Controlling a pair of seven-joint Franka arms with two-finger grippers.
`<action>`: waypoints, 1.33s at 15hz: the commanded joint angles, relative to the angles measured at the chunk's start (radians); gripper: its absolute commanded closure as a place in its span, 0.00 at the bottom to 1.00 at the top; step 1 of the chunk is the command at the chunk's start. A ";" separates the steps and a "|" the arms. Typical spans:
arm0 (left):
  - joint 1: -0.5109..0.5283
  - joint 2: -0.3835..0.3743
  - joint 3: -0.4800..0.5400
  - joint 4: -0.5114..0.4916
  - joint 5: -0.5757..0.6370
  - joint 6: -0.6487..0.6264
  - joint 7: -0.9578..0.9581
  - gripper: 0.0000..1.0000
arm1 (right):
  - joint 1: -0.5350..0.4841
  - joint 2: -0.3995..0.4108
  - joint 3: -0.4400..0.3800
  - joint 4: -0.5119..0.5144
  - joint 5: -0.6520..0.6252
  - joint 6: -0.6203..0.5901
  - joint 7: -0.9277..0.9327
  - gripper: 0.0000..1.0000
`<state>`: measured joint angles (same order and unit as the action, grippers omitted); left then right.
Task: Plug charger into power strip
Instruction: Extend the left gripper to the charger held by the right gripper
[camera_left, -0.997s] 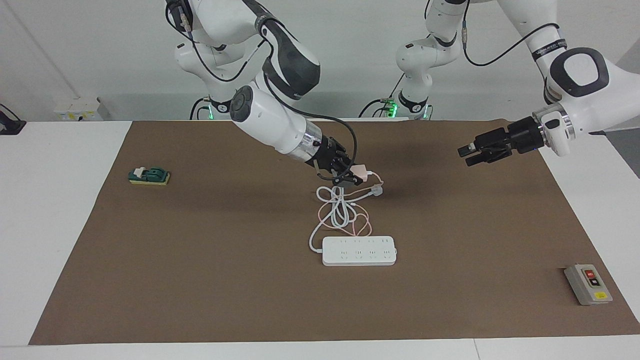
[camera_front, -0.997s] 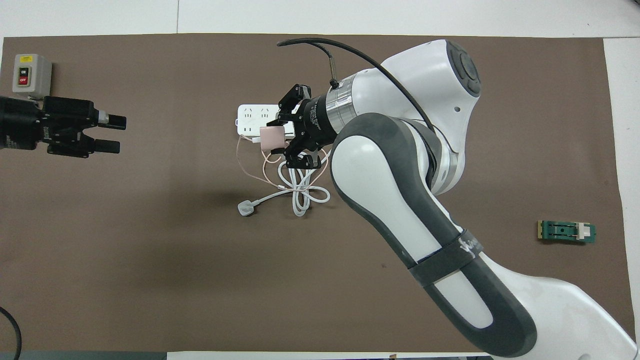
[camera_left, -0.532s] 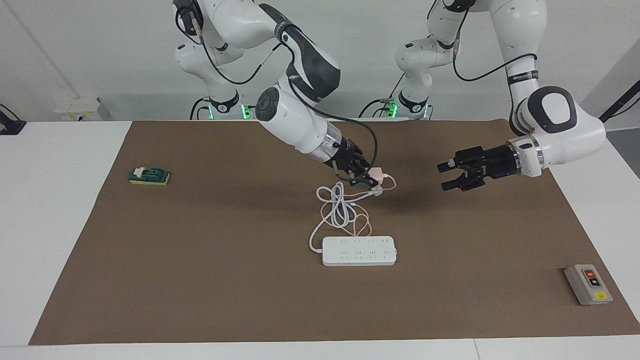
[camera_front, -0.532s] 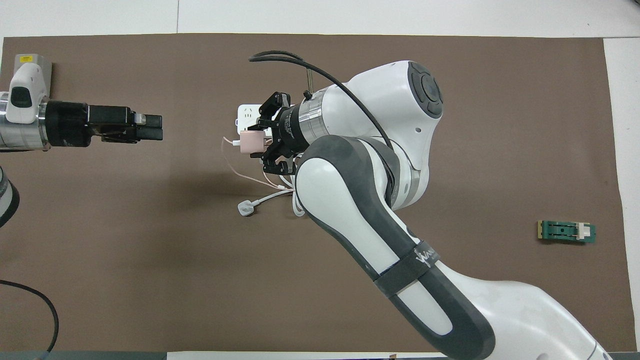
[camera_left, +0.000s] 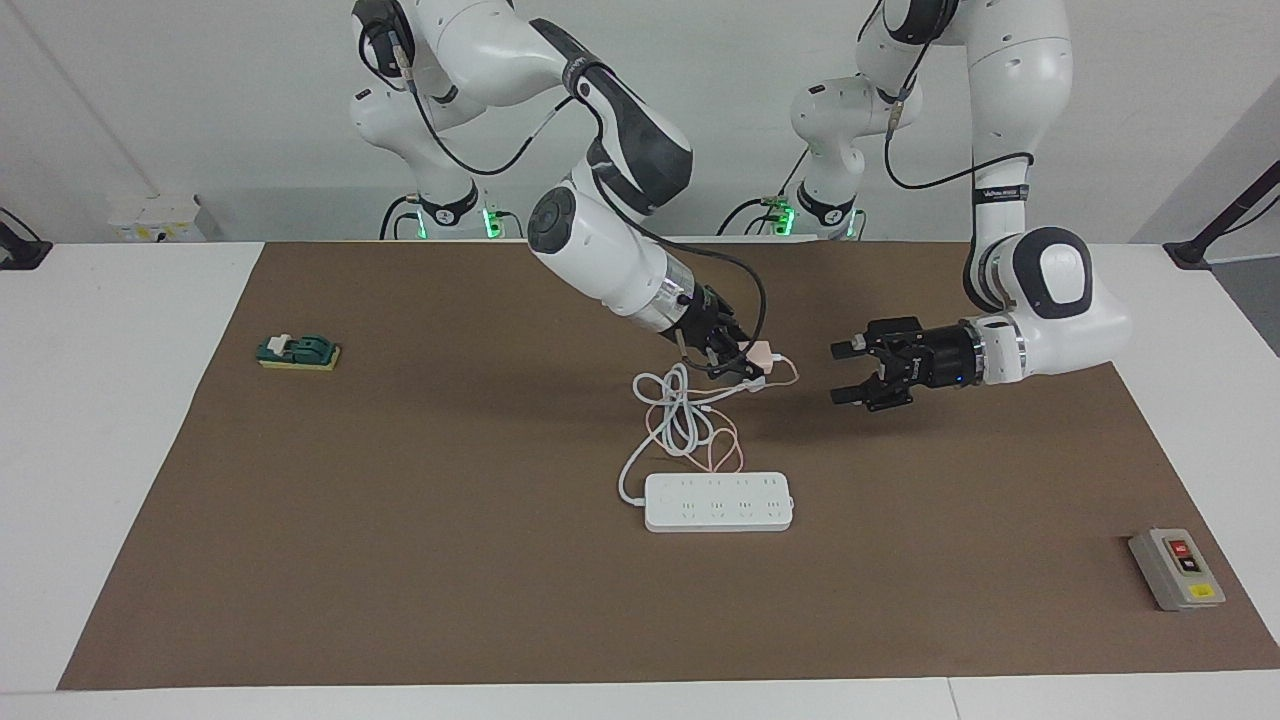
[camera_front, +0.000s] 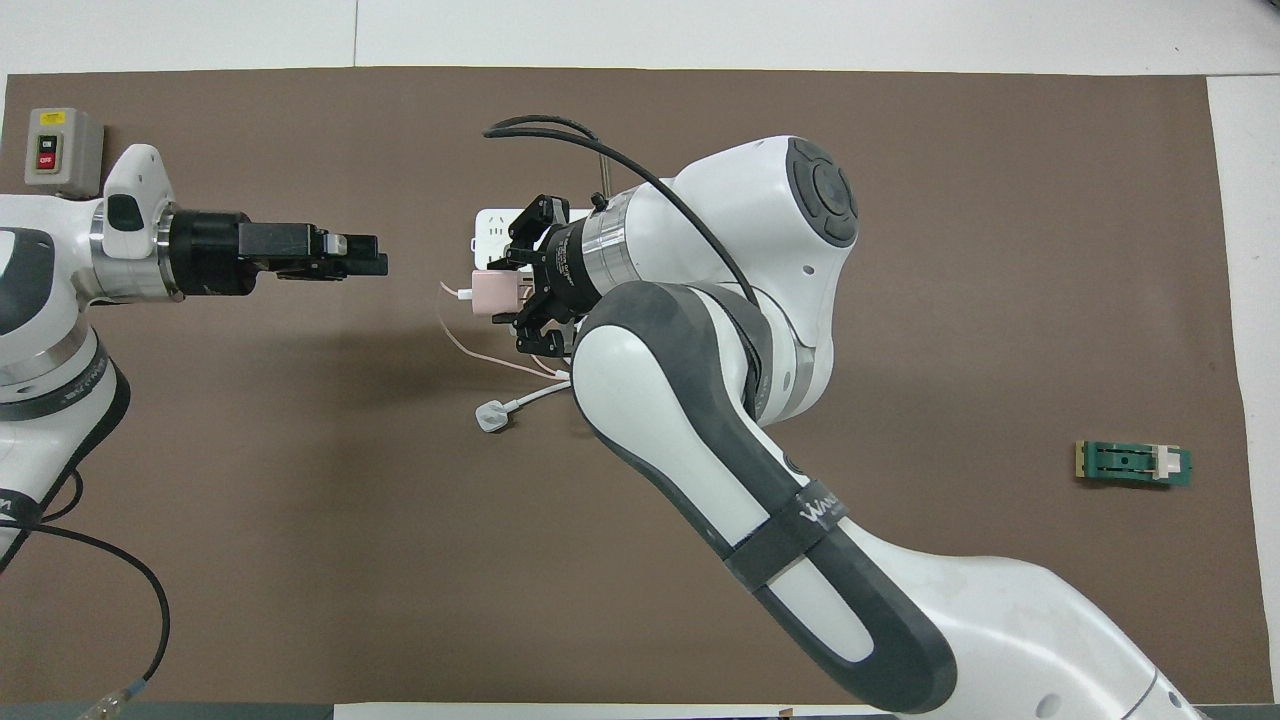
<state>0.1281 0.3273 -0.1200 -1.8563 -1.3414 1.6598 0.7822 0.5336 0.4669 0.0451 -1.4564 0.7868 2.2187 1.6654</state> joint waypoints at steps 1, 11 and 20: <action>-0.034 0.019 0.010 -0.015 -0.057 -0.029 0.083 0.00 | 0.002 0.009 -0.002 0.010 0.031 0.009 0.013 1.00; -0.058 -0.020 -0.041 -0.145 -0.169 -0.083 0.089 0.00 | -0.014 0.009 -0.004 0.018 0.057 -0.005 0.013 1.00; -0.071 -0.030 -0.049 -0.158 -0.197 -0.068 -0.078 0.00 | -0.012 0.009 -0.004 0.018 0.057 -0.004 0.013 1.00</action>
<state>0.0694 0.3364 -0.1815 -1.9748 -1.5109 1.5839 0.7369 0.5271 0.4684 0.0387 -1.4552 0.8208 2.2187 1.6654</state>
